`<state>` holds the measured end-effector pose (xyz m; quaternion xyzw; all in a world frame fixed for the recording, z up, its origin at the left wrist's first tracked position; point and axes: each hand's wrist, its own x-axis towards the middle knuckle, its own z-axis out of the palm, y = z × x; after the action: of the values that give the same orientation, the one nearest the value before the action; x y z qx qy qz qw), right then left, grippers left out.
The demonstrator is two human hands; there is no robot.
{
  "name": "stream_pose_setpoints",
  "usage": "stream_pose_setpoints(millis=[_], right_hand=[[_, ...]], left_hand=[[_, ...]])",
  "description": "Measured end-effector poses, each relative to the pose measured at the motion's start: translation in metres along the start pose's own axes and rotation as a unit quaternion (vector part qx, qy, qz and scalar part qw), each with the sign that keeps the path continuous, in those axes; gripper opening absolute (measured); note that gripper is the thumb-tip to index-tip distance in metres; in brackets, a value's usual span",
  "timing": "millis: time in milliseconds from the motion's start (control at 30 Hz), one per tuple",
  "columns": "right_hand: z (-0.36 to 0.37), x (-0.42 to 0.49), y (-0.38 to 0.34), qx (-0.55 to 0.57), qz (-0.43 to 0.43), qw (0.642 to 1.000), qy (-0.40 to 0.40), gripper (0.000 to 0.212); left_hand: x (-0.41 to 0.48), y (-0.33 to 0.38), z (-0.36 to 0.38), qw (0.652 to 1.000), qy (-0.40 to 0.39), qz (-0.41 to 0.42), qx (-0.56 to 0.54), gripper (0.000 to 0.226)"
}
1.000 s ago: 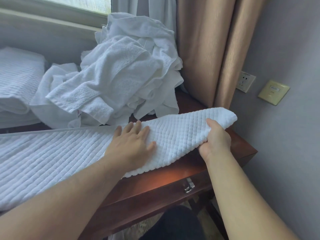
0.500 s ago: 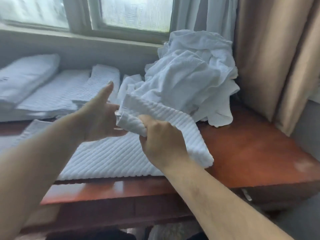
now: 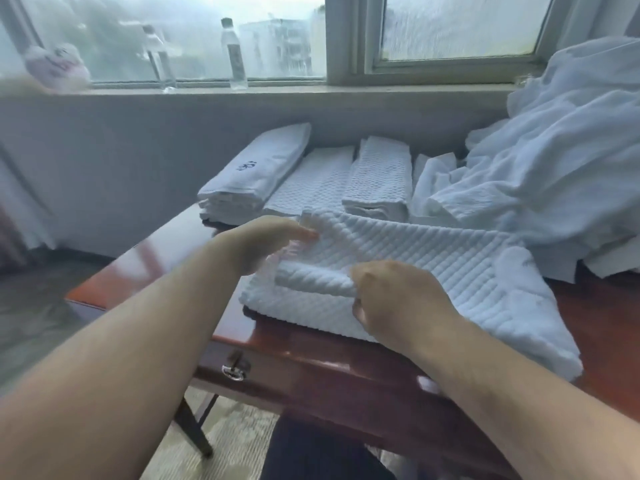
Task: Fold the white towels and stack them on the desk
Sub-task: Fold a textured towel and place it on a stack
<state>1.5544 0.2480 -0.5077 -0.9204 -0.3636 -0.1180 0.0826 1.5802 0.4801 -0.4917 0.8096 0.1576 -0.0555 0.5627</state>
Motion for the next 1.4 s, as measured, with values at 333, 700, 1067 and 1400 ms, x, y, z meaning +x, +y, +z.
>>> stream_pose_setpoints(millis=[333,700,1067,1400], right_hand=[[0.007,0.027,-0.031,-0.042,-0.055,0.997,0.043,0.017],[0.001,0.019,-0.006,0.127,-0.025,0.988,-0.08,0.04],[0.012,0.006,0.085,-0.004,0.177,0.975,-0.133,0.059],[0.031,0.007,0.098,0.017,0.17,0.974,-0.149,0.068]], left_hand=[[0.007,-0.021,-0.03,0.982,-0.041,-0.059,-0.175,0.026],[0.006,-0.014,-0.006,0.938,0.261,0.075,0.217,0.052],[0.007,-0.024,0.067,0.861,0.04,0.156,0.483,0.07],[0.015,-0.033,0.066,0.864,0.062,0.124,0.485,0.085]])
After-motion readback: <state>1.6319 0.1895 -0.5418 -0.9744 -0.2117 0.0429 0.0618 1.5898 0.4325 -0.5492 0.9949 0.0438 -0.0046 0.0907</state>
